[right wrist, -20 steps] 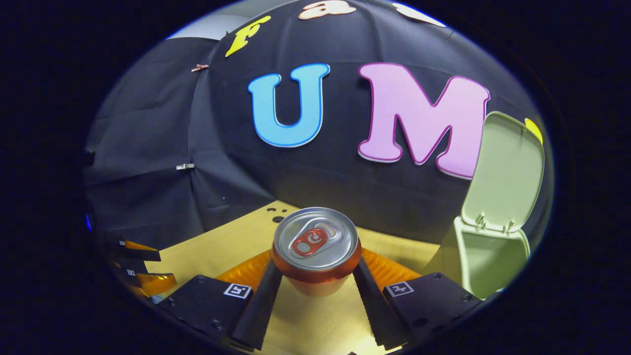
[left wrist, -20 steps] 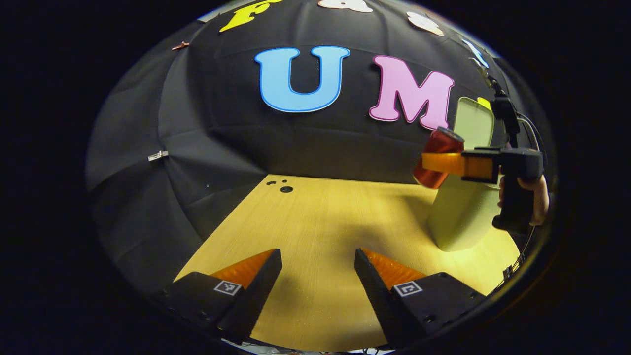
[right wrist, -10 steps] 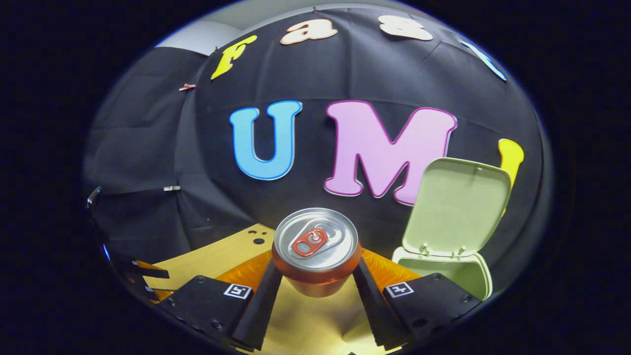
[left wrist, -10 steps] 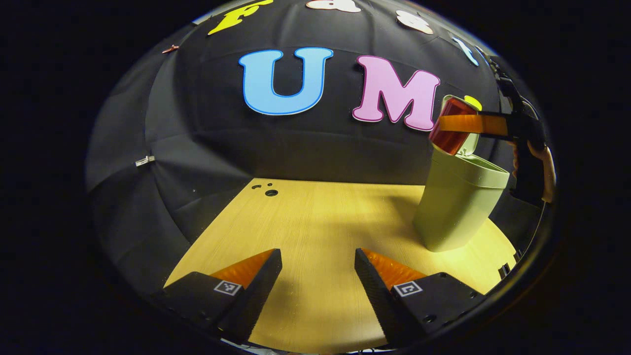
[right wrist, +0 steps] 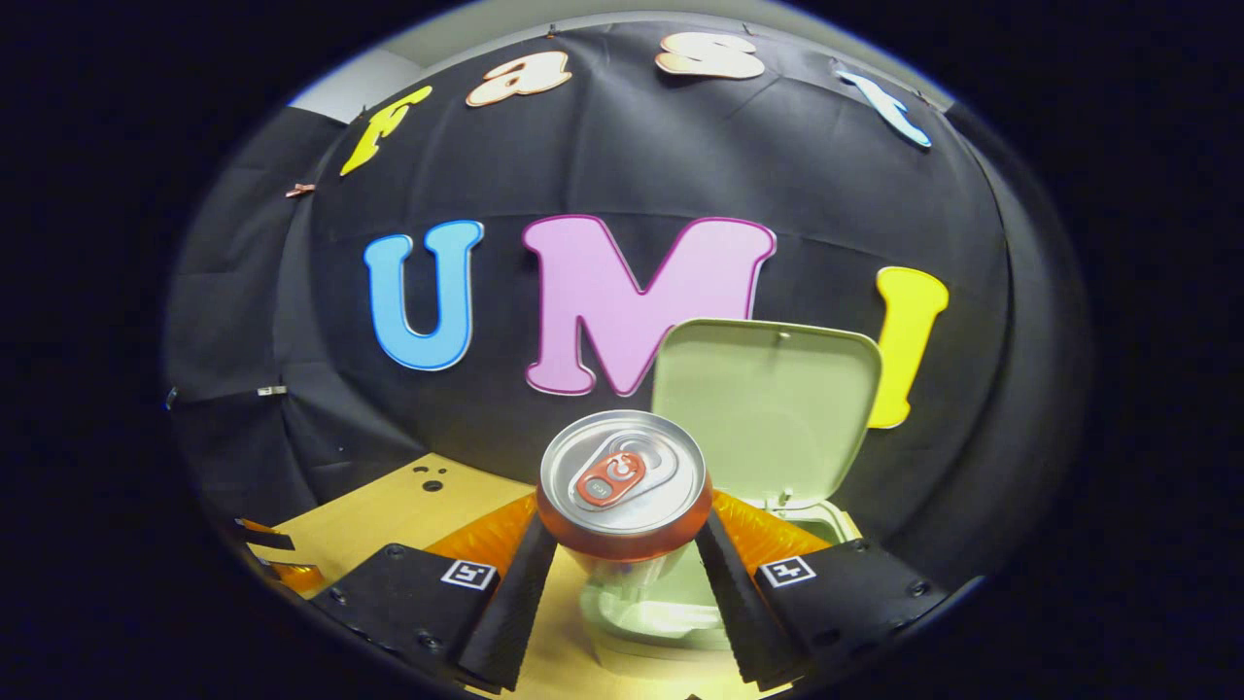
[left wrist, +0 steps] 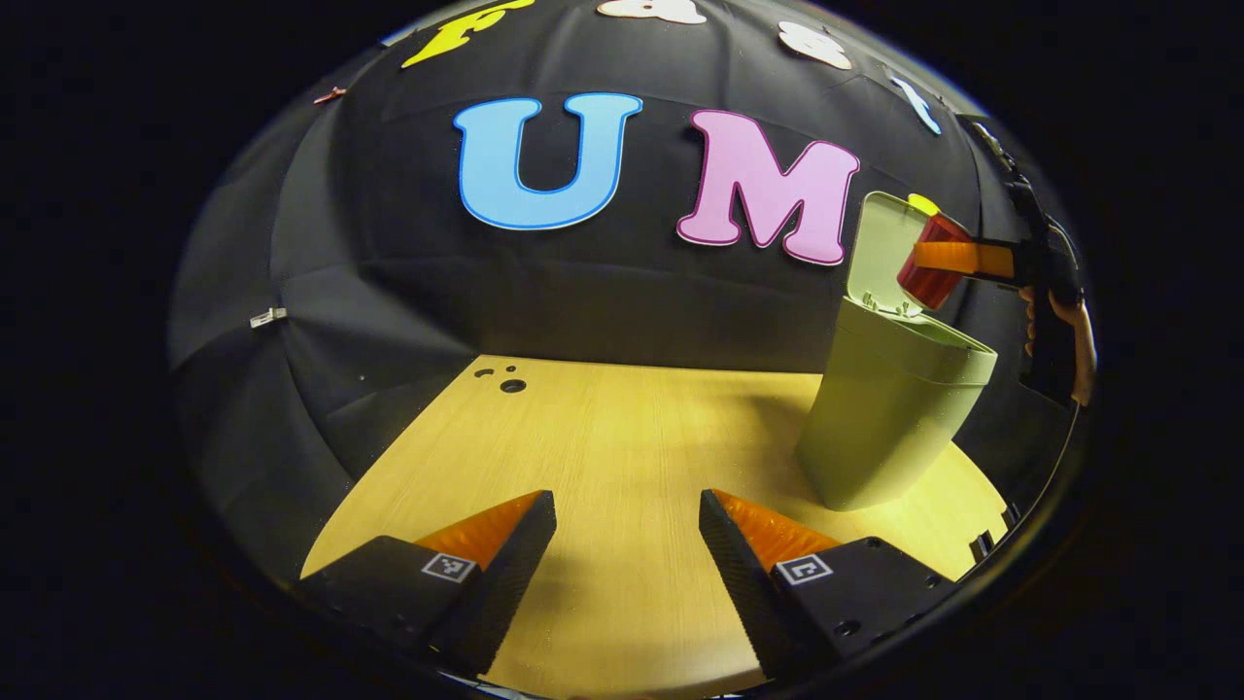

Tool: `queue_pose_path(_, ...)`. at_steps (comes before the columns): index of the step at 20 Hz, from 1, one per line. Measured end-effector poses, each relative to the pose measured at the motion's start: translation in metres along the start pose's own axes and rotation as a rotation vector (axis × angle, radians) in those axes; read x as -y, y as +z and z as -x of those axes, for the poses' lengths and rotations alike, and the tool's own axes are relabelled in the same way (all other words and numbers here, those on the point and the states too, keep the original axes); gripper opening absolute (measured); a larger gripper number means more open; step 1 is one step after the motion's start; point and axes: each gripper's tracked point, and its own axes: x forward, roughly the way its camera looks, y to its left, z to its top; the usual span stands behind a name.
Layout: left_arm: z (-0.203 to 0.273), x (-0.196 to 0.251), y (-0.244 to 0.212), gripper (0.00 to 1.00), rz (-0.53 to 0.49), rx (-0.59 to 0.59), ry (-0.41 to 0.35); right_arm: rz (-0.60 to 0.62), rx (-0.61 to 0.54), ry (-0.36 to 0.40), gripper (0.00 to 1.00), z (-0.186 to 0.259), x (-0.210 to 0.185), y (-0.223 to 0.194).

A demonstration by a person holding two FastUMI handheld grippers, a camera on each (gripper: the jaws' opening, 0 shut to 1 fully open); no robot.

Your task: Press the lid of the desktop garbage bin to open it, pick up the crumpled paper on the desktop and throw it into the bin, then pick up the pop can on the desktop and drop it into the bin, and finally close the garbage bin lid.

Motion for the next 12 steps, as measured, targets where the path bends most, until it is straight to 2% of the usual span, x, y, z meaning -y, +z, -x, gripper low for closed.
queue_pose_path(5, -0.007, 0.012, 0.001, 0.96, 0.0, -0.002, -0.013, 0.002, -0.036, -0.063, 0.83, -0.003, 0.034, -0.018)
queue_pose_path(12, -0.007, 0.018, -0.002, 0.96, -0.013, -0.023, -0.011, -0.01, -0.091, -0.08, 0.83, -0.013, 0.046, -0.044)
